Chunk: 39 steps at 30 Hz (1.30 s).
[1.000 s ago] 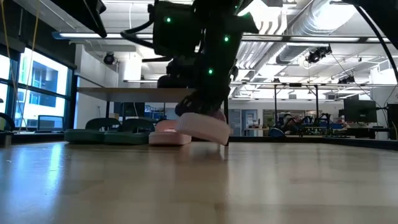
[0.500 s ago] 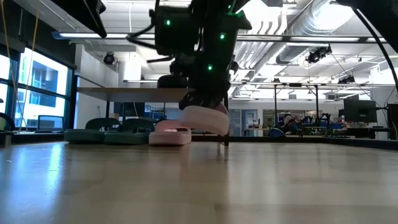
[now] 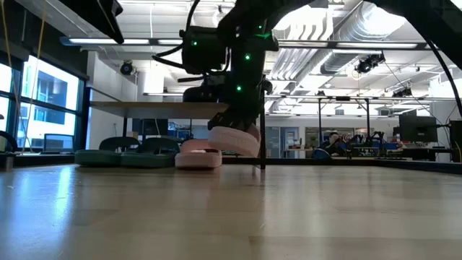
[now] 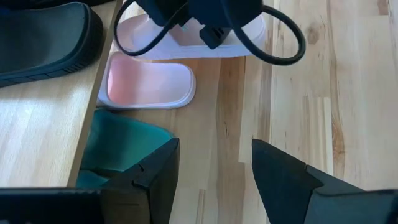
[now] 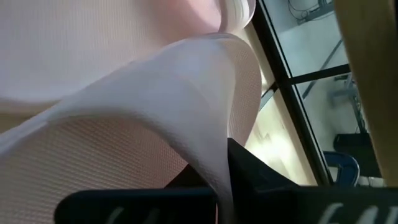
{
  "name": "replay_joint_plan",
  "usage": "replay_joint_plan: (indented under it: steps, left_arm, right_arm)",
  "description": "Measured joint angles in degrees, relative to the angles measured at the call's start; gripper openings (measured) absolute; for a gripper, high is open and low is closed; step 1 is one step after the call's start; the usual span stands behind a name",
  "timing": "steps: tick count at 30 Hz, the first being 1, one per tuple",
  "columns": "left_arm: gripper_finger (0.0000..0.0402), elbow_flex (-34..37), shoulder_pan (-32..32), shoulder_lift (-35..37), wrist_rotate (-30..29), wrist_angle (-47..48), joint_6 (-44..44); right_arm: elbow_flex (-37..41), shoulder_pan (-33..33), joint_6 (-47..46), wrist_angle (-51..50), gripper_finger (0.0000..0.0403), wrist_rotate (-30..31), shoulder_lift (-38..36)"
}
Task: Pick and place slides into the shelf
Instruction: Put the pink slide under the shelf
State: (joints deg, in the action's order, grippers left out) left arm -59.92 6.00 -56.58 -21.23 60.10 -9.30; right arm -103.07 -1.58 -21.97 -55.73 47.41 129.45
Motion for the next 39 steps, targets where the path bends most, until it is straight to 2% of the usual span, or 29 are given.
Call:
replay_joint_plan:
  steps: [7, 14, 19, 25, 27, 32, 39]
  left_arm:
    - [0.0184, 0.0, 0.02, 0.0, 0.0, 0.02, 0.0]
    - [0.0184, 0.0, 0.0, 0.0, -0.02, 0.04, 0.02]
    - [0.0184, 0.0, 0.02, 0.0, 0.0, 0.04, 0.02]
    - [0.0184, 0.0, 0.02, 0.0, 0.04, 0.04, 0.0]
    - [0.0184, 0.0, 0.01, -0.02, 0.04, 0.04, 0.01]
    - [0.0184, 0.0, 0.0, 0.0, 0.07, 0.04, 0.0]
    - [0.0184, 0.0, 0.0, 0.0, 0.13, 0.02, 0.0]
  right_arm:
    - [-0.13, -1.89, 1.89, 0.76, 0.0, 0.46, 1.46]
    - [-0.52, -0.47, 2.13, -0.64, 0.0, 1.96, 1.72]
    - [-1.86, -0.27, 5.0, 0.52, 0.0, -3.12, 1.61]
    - [-1.86, -0.45, 13.47, 11.31, 0.0, -8.23, 1.75]
    - [-1.86, -0.01, 15.38, 13.12, 0.0, -7.78, 1.69]
    - [-2.55, 0.53, 13.14, 7.92, 0.0, -4.56, 1.12]
    - [-2.67, 1.1, 1.92, -3.4, 0.0, -0.83, 0.69]
